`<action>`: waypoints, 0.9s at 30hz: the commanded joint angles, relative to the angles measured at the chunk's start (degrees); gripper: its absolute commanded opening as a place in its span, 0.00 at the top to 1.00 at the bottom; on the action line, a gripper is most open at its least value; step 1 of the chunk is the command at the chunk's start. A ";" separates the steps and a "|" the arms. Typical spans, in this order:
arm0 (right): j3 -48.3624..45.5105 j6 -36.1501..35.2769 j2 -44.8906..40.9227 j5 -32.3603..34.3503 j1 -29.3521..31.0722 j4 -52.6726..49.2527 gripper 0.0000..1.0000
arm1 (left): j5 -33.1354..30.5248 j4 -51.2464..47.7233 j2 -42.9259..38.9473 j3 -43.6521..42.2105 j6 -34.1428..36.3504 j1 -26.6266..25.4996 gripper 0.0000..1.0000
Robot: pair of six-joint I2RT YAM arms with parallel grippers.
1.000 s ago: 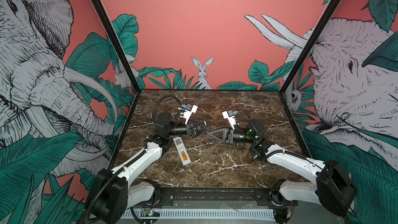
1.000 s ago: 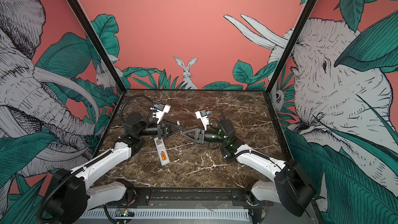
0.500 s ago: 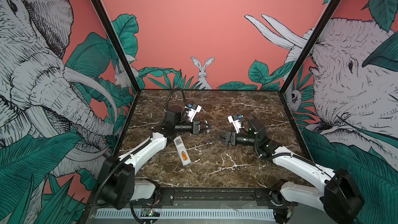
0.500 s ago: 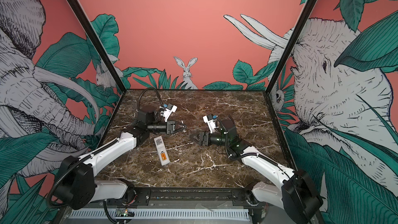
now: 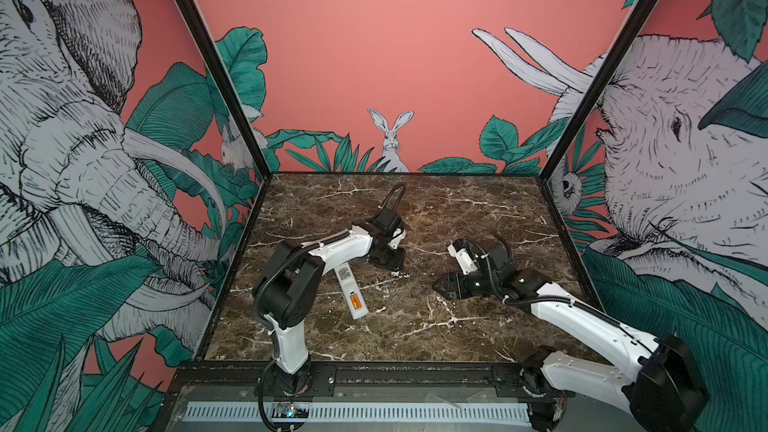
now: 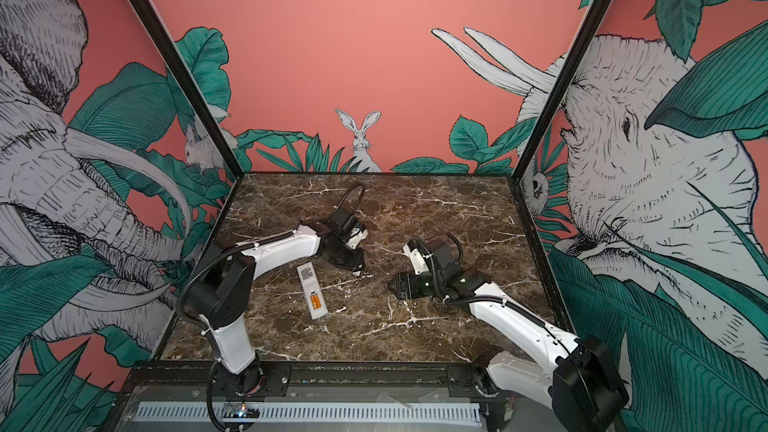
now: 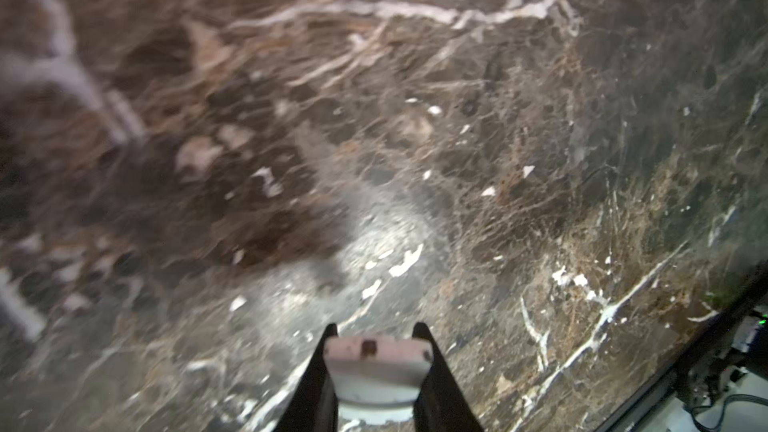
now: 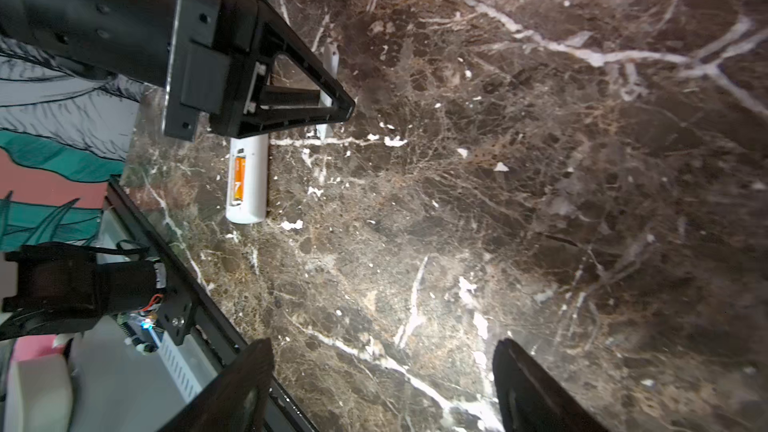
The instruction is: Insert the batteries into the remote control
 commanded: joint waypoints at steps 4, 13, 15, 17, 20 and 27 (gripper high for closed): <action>1.49 2.31 -3.49 19.63 -0.16 -12.89 0.13 | -11.07 -14.83 7.92 11.23 19.02 -10.77 0.94; -6.40 6.85 -17.45 19.39 -0.17 -12.69 0.11 | -15.07 -13.66 9.99 12.97 29.76 -12.17 0.89; -7.02 5.47 -19.53 18.58 -0.17 -13.12 0.11 | -16.18 -14.37 10.60 13.30 33.07 -12.92 0.87; -7.14 3.90 -20.58 18.10 -0.17 -13.82 0.10 | -18.01 -15.15 11.31 13.46 36.41 -14.06 0.83; -6.48 1.57 -19.85 18.10 -0.17 -14.89 0.09 | -19.77 -16.02 12.22 13.46 39.59 -15.15 0.71; -5.04 -1.60 -13.96 17.10 -0.17 -13.81 0.08 | -20.79 -15.65 9.66 12.90 39.66 -14.75 0.36</action>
